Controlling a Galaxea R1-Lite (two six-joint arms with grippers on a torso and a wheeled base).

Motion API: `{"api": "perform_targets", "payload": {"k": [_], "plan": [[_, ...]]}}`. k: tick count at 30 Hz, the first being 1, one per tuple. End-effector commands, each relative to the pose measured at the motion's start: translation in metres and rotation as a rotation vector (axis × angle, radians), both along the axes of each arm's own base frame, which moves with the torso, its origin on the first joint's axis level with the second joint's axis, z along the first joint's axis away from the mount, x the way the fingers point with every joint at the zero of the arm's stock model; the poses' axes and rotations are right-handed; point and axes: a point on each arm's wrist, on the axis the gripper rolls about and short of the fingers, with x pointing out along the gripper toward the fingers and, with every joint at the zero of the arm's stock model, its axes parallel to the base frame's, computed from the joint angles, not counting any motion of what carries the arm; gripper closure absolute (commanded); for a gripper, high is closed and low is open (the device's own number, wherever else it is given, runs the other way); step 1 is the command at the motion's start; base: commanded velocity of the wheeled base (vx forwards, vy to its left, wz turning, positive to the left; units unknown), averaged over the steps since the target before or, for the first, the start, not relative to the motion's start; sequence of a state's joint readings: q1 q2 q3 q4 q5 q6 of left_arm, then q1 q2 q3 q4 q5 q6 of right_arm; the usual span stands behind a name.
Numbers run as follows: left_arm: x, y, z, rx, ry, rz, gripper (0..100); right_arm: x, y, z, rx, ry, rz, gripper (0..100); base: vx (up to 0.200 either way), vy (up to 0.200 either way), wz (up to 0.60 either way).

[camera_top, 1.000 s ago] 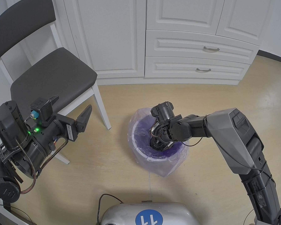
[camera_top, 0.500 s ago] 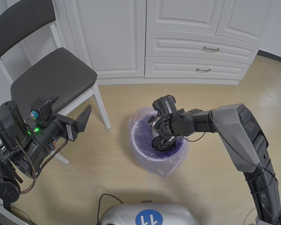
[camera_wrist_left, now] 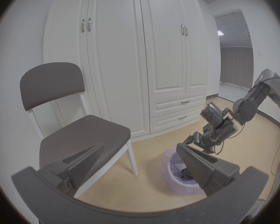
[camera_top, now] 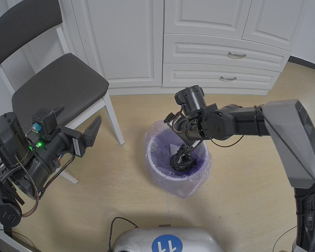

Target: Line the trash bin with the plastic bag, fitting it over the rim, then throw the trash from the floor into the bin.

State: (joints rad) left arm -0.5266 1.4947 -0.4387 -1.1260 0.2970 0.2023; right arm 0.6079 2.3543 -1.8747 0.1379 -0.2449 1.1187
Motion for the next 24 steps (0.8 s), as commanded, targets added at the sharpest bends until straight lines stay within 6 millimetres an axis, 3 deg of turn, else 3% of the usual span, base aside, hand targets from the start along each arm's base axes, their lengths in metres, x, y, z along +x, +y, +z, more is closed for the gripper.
{"api": "perform_targets", "payload": {"k": [1, 4, 8, 12, 18, 24], "plan": [[-0.003, 0.002, 0.004, -0.013, -0.022, 0.003, 0, -0.028, -0.01, 0.041, 0.005, -0.047, 0.033, 0, 0.0, 0.0, 0.0], [-0.006, 0.004, 0.008, -0.028, -0.048, 0.004, 0, -0.053, -0.02, 0.056, -0.028, -0.057, 0.069, 0, 0.0, 0.0, 0.0], [-0.012, 0.006, 0.016, -0.049, -0.085, 0.001, 0, -0.086, -0.05, 0.072, -0.144, -0.092, 0.123, 0, 0.0, 0.0, 0.0], [-0.015, 0.007, 0.018, -0.053, -0.092, -0.002, 0, -0.106, -0.081, 0.072, -0.23, -0.165, 0.162, 0, 0.0, 0.0, 0.0], [-0.016, 0.008, 0.019, -0.056, -0.099, -0.002, 0, -0.119, -0.113, 0.062, -0.326, -0.319, 0.165, 0, 0.0, 0.0, 0.0], [-0.02, 0.012, 0.024, -0.067, -0.118, 0.006, 0, -0.132, -0.169, 0.062, -0.497, -0.511, 0.086, 0, 0.0, 0.0, 0.0]]}}
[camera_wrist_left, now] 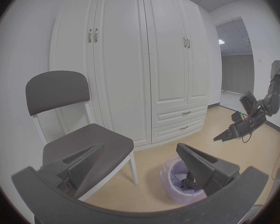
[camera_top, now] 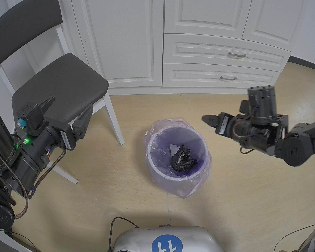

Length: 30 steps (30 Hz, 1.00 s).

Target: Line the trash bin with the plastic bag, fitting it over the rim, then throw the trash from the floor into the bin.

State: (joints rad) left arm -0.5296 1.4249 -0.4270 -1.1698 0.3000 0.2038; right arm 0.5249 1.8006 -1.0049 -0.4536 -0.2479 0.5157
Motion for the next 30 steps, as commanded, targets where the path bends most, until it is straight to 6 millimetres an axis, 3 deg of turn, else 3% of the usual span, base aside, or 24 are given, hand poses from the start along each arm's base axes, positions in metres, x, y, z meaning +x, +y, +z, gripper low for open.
{"api": "perform_targets", "payload": {"k": [1, 10, 14, 15, 22, 28, 30], "plan": [[-0.006, 0.005, 0.007, -0.017, -0.029, 0.006, 0, -0.031, -0.069, 0.017, -0.107, -0.176, -0.105, 0, 0.0, 0.0, 0.0], [-0.006, 0.022, 0.006, 0.056, -0.045, 0.094, 0, -0.064, -0.13, 0.022, -0.216, -0.24, -0.116, 0, 0.0, 0.0, 0.0], [-0.006, 0.026, 0.005, 0.073, -0.047, 0.116, 0, -0.07, -0.14, 0.023, -0.229, -0.247, -0.114, 0, 0.0, 0.0, 0.0], [-0.005, 0.036, 0.006, 0.075, -0.053, 0.163, 0, -0.077, -0.16, 0.023, -0.275, -0.264, -0.137, 0, 0.0, 0.0, 0.0], [0.005, 0.068, 0.006, 0.091, -0.046, 0.339, 0, -0.06, -0.19, 0.014, -0.297, -0.449, -0.279, 0, 0.0, 0.0, 0.0], [0.001, 0.072, 0.015, 0.048, -0.127, 0.358, 0, -0.049, -0.191, -0.001, -0.292, -0.649, -0.339, 0, 0.0, 0.0, 0.0], [-0.002, 0.071, 0.019, 0.036, -0.174, 0.354, 0, -0.047, -0.19, -0.012, -0.298, -0.608, -0.362, 0, 0.0, 0.0, 0.0]]}}
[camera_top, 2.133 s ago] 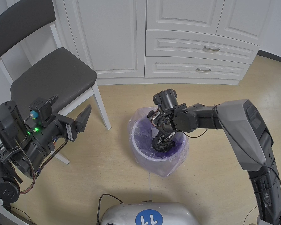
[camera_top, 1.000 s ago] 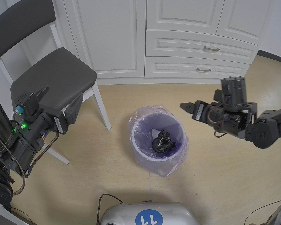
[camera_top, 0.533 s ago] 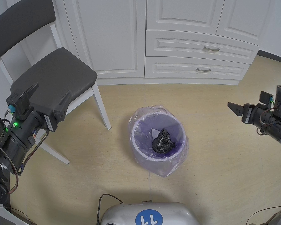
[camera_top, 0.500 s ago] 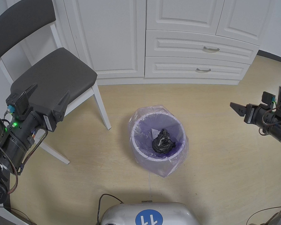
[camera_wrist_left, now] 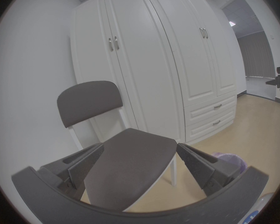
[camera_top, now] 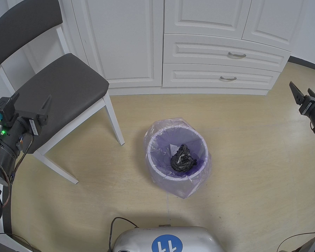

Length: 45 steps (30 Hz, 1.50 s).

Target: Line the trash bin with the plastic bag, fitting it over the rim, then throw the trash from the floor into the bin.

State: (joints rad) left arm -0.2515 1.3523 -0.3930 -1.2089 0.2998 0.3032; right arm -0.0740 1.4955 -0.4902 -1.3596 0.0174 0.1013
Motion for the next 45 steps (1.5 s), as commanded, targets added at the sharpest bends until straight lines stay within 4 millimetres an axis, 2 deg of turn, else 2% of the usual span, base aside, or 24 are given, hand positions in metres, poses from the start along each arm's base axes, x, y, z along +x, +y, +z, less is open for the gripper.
{"api": "perform_targets", "payload": {"k": [1, 12, 16, 20, 25, 32, 43, 45], "plan": [[-0.006, 0.01, 0.01, -0.023, -0.118, 0.045, 0, 0.019, -0.008, -0.054, 0.016, 0.1, -0.089, 0, 0.0, 0.0, 0.0], [-0.017, 0.01, 0.004, -0.05, -0.164, 0.03, 0, -0.003, -0.006, -0.059, 0.095, 0.119, -0.109, 0, 0.0, 0.0, 0.0], [-0.029, 0.013, -0.008, -0.071, -0.179, 0.026, 0, -0.013, -0.008, -0.066, 0.099, 0.157, -0.124, 0, 0.0, 0.0, 0.0], [-0.04, 0.016, -0.005, -0.094, -0.203, 0.018, 0, -0.024, -0.006, -0.07, 0.101, 0.175, -0.121, 0, 0.0, 0.0, 0.0], [-0.061, 0.02, -0.007, -0.08, -0.224, 0.021, 0, -0.037, -0.001, -0.066, 0.098, 0.153, -0.097, 0, 0.0, 0.0, 0.0], [-0.078, 0.024, -0.01, -0.022, -0.242, 0.054, 0, -0.055, 0.005, -0.062, 0.106, 0.129, -0.064, 0, 0.0, 0.0, 0.0], [-0.091, 0.029, -0.006, -0.059, -0.275, 0.154, 0, -0.076, 0.009, -0.055, 0.125, 0.074, -0.029, 0, 0.0, 0.0, 0.0], [-0.099, 0.031, -0.003, -0.068, -0.309, 0.156, 0, -0.087, 0.01, -0.051, 0.125, 0.037, 0.004, 0, 0.0, 0.0, 0.0]]}}
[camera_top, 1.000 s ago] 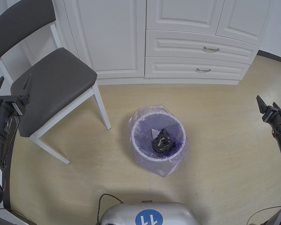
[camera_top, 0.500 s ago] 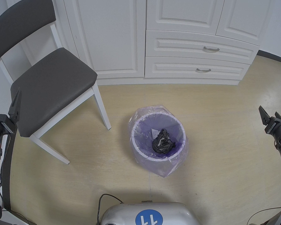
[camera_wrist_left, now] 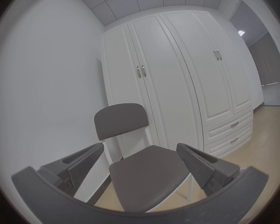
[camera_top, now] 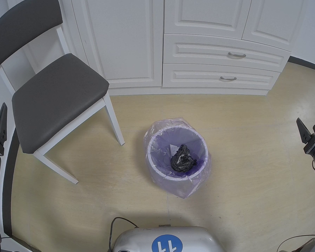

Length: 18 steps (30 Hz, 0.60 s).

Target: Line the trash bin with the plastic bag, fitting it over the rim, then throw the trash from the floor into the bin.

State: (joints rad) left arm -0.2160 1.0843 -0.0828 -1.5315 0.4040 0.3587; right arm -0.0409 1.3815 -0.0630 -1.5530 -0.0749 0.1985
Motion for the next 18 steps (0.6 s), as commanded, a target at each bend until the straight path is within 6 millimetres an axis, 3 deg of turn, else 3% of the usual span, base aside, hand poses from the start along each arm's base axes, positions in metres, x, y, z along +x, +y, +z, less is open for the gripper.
{"api": "perform_targets", "payload": {"k": [1, 8, 18], "plan": [[-0.013, 0.003, 0.007, -0.013, -0.059, 0.005, 0, -0.021, 0.002, 0.01, -0.003, -0.087, 0.041, 0, 0.0, 0.0, 0.0], [-0.026, 0.006, 0.01, -0.009, -0.06, 0.007, 0, -0.046, 0.004, 0.025, -0.034, -0.209, 0.109, 0, 0.0, 0.0, 0.0], [-0.074, 0.016, 0.033, 0.042, -0.054, 0.036, 0, -0.092, 0.011, 0.042, -0.043, -0.208, 0.208, 0, 0.0, 0.0, 0.0]]}}
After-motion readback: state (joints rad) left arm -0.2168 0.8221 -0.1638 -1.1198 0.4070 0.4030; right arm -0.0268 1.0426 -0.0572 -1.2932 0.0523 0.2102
